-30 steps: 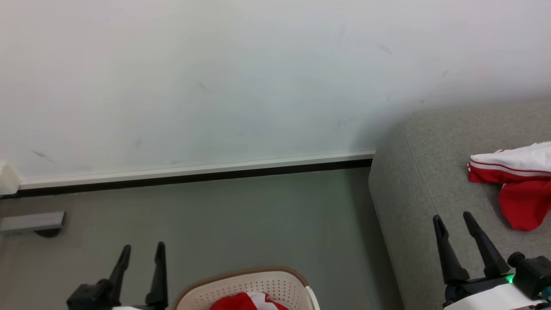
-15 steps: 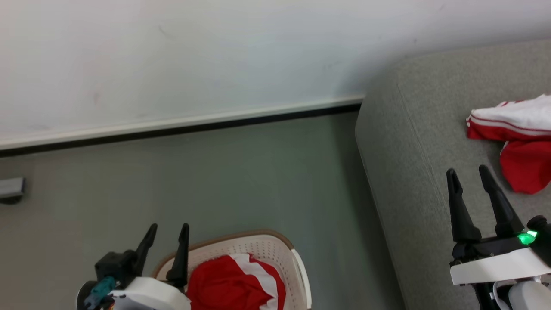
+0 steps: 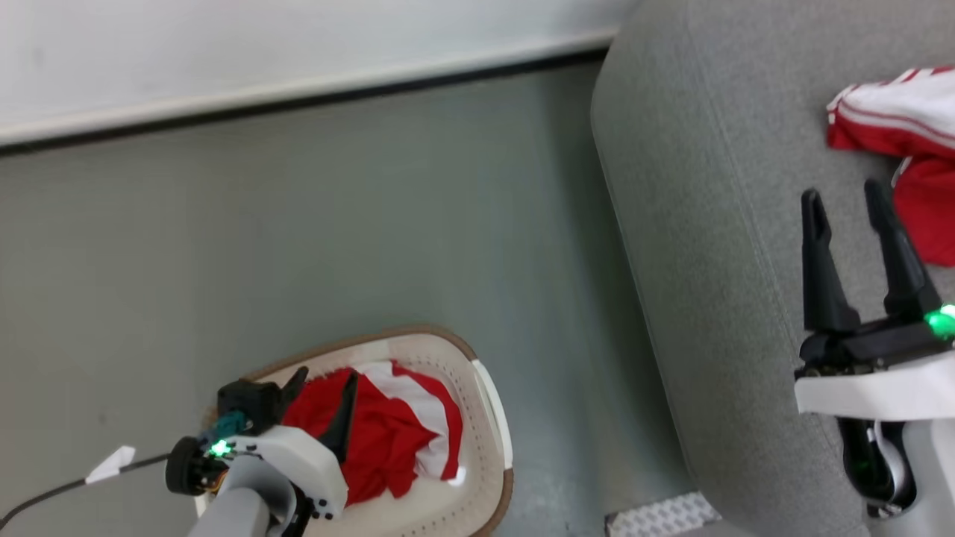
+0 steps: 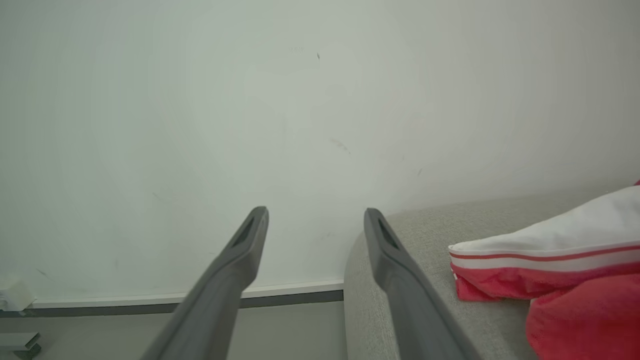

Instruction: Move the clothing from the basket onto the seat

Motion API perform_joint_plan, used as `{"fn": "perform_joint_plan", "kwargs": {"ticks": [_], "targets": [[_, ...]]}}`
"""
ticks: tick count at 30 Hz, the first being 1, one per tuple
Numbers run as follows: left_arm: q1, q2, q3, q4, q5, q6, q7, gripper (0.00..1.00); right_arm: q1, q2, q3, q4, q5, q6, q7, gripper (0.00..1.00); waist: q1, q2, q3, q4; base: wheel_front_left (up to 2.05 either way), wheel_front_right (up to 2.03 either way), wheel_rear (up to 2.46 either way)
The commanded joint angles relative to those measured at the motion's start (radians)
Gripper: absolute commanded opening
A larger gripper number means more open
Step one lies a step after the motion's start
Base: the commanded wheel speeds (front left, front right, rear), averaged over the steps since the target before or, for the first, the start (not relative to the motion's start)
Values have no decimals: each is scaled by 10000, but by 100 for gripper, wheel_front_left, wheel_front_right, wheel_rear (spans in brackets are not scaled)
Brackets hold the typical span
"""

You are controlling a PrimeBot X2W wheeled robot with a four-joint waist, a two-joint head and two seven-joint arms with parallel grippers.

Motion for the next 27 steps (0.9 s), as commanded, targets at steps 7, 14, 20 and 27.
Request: {"fn": "perform_joint_plan", "kwargs": {"ticks": [7, 14, 20, 27], "targets": [[-1254, 252, -540, 1929, -90, -186, 387, 100, -902, 49, -189, -485, -57, -22, -30, 100, -2, 0, 1556, -653, 0, 0, 0], [-2422, 411, -1350, 3504, -437, -207, 1141, 100, -1689, 202, -350, -957, -33, -22, -30, 100, -2, 0, 2760, -1067, 0, 0, 0], [-3301, 742, -2007, 4236, -582, -210, 1513, 100, -2162, 424, -446, -1475, -111, -22, -30, 100, -2, 0, 3875, -1441, 0, 0, 0], [-4074, 1133, -2463, 4876, -383, -199, 1477, 100, -2474, 645, -723, -1866, -152, -22, -30, 100, -2, 0, 4832, -1850, 0, 0, 0]]}}
